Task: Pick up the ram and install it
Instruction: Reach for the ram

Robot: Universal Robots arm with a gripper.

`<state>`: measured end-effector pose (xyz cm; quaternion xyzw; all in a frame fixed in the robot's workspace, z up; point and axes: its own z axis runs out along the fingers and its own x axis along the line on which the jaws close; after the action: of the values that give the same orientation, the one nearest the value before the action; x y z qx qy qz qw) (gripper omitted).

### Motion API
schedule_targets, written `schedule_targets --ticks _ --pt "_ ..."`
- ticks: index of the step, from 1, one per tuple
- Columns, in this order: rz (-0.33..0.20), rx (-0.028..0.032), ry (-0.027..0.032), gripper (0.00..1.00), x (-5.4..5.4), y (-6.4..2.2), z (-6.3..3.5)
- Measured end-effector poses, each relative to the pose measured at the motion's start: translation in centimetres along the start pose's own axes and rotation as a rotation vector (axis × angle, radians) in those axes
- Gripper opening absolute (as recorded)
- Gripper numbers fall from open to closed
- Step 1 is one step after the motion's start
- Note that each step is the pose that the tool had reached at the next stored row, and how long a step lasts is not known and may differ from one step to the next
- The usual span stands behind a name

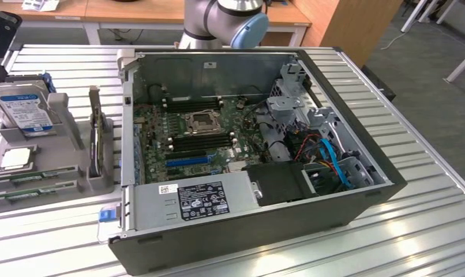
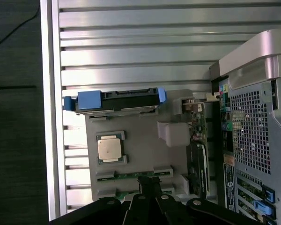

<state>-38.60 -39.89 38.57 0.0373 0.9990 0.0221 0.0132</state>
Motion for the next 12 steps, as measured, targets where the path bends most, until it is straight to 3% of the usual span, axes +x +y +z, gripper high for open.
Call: schedule_targets --ticks 12 --pt "0.000 0.0000 0.0000 0.10 0.06 -0.39 -0.02"
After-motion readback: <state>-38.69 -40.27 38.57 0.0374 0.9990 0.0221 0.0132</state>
